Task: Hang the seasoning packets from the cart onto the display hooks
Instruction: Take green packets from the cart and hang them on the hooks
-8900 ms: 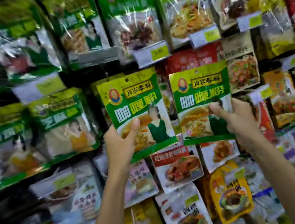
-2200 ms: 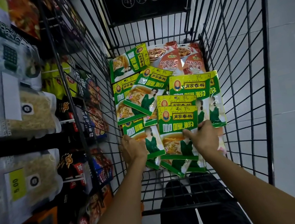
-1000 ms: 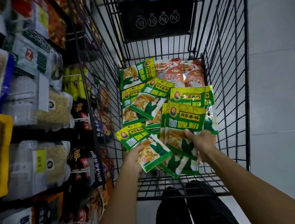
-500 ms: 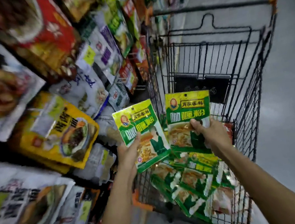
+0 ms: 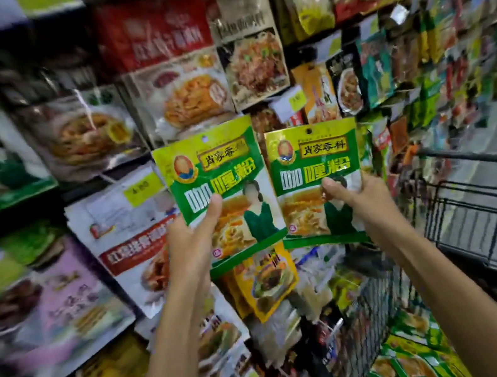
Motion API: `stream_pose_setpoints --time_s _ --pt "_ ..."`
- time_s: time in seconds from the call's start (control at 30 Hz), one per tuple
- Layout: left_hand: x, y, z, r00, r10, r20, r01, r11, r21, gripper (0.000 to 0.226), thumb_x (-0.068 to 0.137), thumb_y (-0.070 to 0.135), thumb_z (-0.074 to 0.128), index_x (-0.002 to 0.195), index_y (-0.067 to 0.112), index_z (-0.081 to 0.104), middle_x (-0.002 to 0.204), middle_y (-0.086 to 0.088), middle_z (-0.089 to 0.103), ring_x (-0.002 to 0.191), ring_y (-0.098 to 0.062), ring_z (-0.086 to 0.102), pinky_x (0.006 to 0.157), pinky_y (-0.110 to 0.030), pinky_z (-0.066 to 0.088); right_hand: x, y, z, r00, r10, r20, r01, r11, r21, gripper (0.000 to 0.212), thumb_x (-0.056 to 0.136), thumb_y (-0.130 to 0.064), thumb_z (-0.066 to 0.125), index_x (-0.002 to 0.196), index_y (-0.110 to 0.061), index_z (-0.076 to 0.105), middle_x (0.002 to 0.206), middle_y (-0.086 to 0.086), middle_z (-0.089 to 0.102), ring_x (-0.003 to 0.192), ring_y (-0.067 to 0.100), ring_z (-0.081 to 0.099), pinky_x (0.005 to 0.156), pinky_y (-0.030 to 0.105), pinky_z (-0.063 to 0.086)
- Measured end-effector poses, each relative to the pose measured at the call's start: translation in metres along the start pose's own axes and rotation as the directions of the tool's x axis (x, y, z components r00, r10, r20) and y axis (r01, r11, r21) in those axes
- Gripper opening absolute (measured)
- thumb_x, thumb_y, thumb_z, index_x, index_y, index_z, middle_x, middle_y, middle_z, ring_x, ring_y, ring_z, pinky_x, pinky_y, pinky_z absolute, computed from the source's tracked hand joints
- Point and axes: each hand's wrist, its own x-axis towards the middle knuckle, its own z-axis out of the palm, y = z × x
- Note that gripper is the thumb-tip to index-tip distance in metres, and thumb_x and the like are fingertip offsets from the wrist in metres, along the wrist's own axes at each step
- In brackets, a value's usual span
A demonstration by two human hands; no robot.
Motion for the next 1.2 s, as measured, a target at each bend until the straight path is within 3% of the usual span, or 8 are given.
stream_pose_setpoints --time_s 0.13,0.23,0.3,0.4,0.6,0.73,0.83,1.2 --pt "0.001 0.063 -0.046 0.984 0.141 -0.104 -0.141 0.990 0.014 0.030 0.067 0.047 0.069 0.092 0.030 0.071 0.101 0.002 0.074 0.102 -0.024 0.067 0.095 -0.052 0.050 0.010 -0.058 0.053 0.985 -0.098 0.144 0.091 0.994 0.051 0.060 0.078 -0.047 0.071 0.087 0.010 0.058 0.075 0.023 0.061 0.066 0.032 0.059 0.068 0.056 0.047" --pt "-0.002 0.101 -0.081 0.954 0.246 -0.173 -0.240 0.969 0.054 0.025 0.063 0.050 0.071 0.083 0.034 0.075 0.093 0.003 0.075 0.095 -0.023 0.069 0.089 -0.046 0.054 0.014 -0.093 0.094 0.951 -0.206 0.229 0.181 0.975 0.128 0.043 0.073 -0.052 0.070 0.063 -0.012 0.060 0.053 -0.001 0.051 0.053 0.009 0.051 0.054 0.029 0.041" --pt "-0.006 0.125 -0.105 0.932 0.303 -0.199 -0.296 0.953 0.065 0.025 0.062 0.049 0.072 0.083 0.036 0.075 0.091 0.004 0.076 0.088 -0.017 0.072 0.077 -0.035 0.059 0.016 -0.112 0.122 0.925 -0.256 0.280 0.202 0.957 0.209 0.060 0.071 -0.053 0.073 0.082 0.005 0.061 0.068 0.021 0.049 0.071 0.020 0.054 0.065 0.034 0.041" --pt "-0.014 0.154 -0.144 0.898 0.362 -0.251 -0.342 0.932 0.119 0.025 0.062 0.051 0.073 0.084 0.039 0.074 0.090 0.005 0.076 0.085 -0.014 0.072 0.070 -0.031 0.058 0.013 -0.138 0.165 0.865 -0.321 0.386 0.213 0.931 0.297 0.084 0.067 -0.059 0.073 0.089 0.019 0.049 0.079 0.018 0.050 0.076 0.029 0.051 0.070 0.042 0.039" --pt "-0.031 0.194 -0.214 0.794 0.445 -0.415 -0.390 0.896 0.214 0.013 0.067 0.039 0.072 0.078 0.034 0.076 0.081 0.004 0.076 0.073 -0.013 0.073 0.059 -0.027 0.058 0.001 -0.159 0.248 0.803 -0.303 0.513 0.150 0.936 0.317 0.044 0.075 -0.042 0.074 0.075 0.000 0.061 0.069 0.009 0.061 0.071 0.027 0.063 0.069 0.041 0.051" --pt "-0.041 0.211 -0.247 0.758 0.467 -0.455 -0.401 0.884 0.239 0.017 0.070 0.035 0.072 0.082 0.024 0.072 0.078 0.004 0.075 0.070 -0.011 0.072 0.055 -0.023 0.056 -0.010 -0.168 0.290 0.758 -0.310 0.574 0.132 0.934 0.331 0.036 0.083 -0.034 0.072 0.077 0.001 0.064 0.074 0.005 0.071 0.069 0.015 0.066 0.059 0.017 0.050" --pt "-0.046 0.216 -0.262 0.755 0.469 -0.459 -0.406 0.883 0.234 0.022 0.070 0.034 0.071 0.088 0.021 0.069 0.077 0.003 0.075 0.070 -0.011 0.072 0.054 -0.022 0.056 -0.014 -0.175 0.310 0.758 -0.280 0.589 0.086 0.938 0.335 0.047 0.084 -0.031 0.072 0.093 0.014 0.061 0.086 0.019 0.070 0.074 0.022 0.065 0.066 0.027 0.050" --pt "-0.044 0.212 -0.280 0.769 0.456 -0.448 -0.413 0.889 0.197 0.017 0.072 0.032 0.072 0.082 0.019 0.069 0.076 -0.002 0.075 0.070 -0.016 0.073 0.054 -0.025 0.056 -0.011 -0.195 0.329 0.798 -0.213 0.564 0.059 0.959 0.279 0.025 0.084 -0.028 0.073 0.081 -0.006 0.062 0.076 0.006 0.070 0.068 0.016 0.067 0.070 0.031 0.053"
